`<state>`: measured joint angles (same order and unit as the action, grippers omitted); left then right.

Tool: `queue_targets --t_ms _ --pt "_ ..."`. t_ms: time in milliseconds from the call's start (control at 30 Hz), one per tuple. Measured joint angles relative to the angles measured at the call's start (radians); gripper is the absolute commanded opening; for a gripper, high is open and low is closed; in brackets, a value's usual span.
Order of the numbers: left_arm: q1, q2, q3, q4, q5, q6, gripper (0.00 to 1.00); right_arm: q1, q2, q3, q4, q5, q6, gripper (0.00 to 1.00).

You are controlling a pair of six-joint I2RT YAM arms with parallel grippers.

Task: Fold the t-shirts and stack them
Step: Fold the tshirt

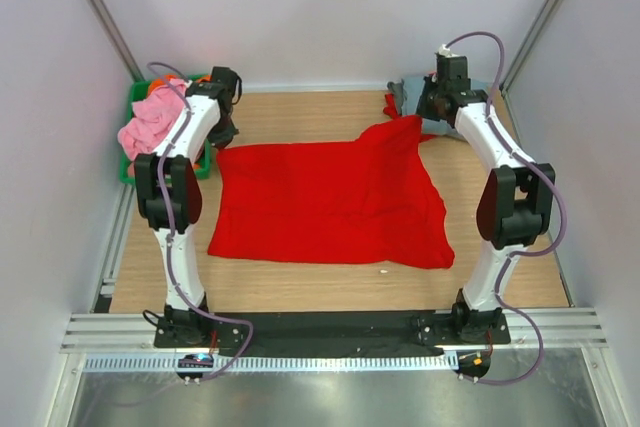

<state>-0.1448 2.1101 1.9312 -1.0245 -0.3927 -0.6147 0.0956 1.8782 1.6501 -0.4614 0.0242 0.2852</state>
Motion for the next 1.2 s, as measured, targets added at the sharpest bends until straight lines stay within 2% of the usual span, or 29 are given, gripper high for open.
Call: queue_targets --t_ms 200,367,633,867,1033,1200 --pt "-0.006 0.0 -0.023 0.0 0.028 0.026 0.0 0.021 0.01 0.01 -0.055 -0.037 -0.03 0.01" --pt "-0.008 -0.003 -0.032 0.002 0.036 0.05 0.0 0.077 -0.008 -0.02 -0.082 0.002 -0.064 0.01" --pt "-0.008 -0.113 -0.233 0.02 0.045 0.074 0.0 0.205 -0.217 -0.278 -0.103 0.1 -0.084 0.01" --pt "-0.009 -0.224 -0.381 0.052 0.046 0.088 0.0 0.199 -0.339 -0.421 -0.133 0.221 -0.063 0.01" --pt "-0.019 -0.243 -0.423 0.075 0.045 0.103 0.0 0.196 -0.432 -0.471 -0.178 0.301 -0.023 0.01" --pt "-0.038 -0.243 -0.43 0.083 0.041 0.108 0.0 0.196 -0.501 -0.514 -0.196 0.311 0.007 0.01"
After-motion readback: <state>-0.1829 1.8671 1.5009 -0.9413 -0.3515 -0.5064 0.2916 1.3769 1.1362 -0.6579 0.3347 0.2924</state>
